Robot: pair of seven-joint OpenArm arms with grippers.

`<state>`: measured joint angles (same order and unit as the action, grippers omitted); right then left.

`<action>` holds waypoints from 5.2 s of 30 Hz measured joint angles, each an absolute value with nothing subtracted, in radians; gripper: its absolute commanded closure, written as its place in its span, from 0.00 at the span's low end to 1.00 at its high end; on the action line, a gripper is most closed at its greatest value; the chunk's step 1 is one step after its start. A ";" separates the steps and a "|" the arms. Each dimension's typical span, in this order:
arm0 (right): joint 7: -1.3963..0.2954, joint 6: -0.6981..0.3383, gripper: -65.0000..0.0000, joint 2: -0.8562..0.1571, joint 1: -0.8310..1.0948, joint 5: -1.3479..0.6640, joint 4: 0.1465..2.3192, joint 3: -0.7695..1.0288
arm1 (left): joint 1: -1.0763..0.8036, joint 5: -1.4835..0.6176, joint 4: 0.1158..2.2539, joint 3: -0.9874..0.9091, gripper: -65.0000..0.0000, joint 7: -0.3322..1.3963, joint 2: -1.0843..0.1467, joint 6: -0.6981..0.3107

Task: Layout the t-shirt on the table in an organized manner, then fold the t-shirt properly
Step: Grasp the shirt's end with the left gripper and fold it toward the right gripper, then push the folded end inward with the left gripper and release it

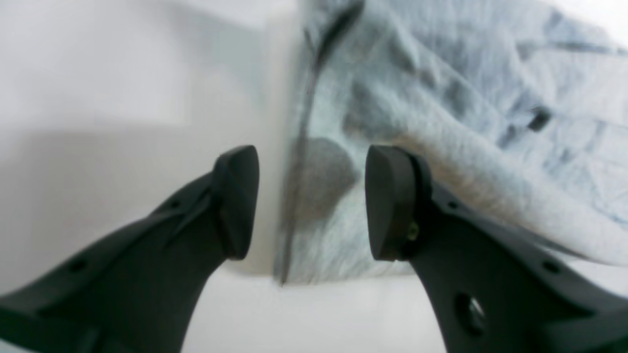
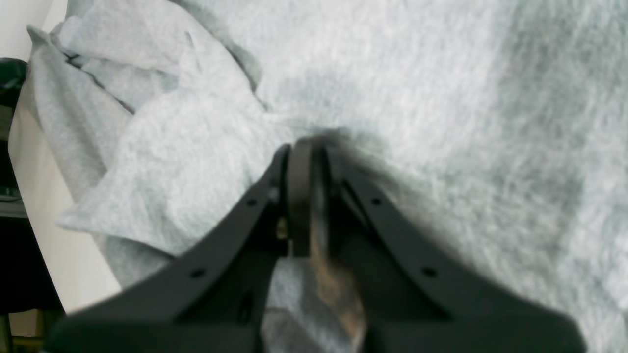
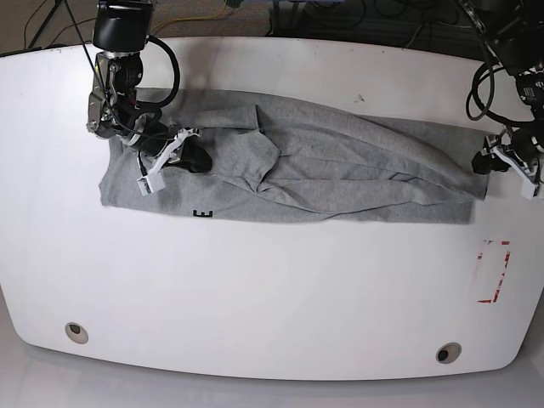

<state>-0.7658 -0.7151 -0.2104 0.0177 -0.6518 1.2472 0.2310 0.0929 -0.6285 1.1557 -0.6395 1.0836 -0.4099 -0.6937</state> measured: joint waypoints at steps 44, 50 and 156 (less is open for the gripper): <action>-0.763 -0.715 0.92 -0.210 0.018 -0.651 1.247 0.230 | 0.146 -0.640 1.063 -0.459 0.92 0.988 -0.394 -0.695; -0.764 -0.715 0.92 -0.210 0.017 -0.651 1.247 0.230 | 0.068 -0.632 1.273 -0.457 0.92 1.007 -0.394 -0.693; -0.783 -0.719 0.92 -0.202 -0.003 -0.643 1.243 0.228 | 0.187 -0.278 1.903 0.155 0.60 1.286 -0.139 -0.645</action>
<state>-0.7826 -0.7189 -0.2016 -0.0032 -0.6434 1.2434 0.2276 0.1875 -0.2783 1.9034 0.1547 1.2858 -0.1387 -0.6445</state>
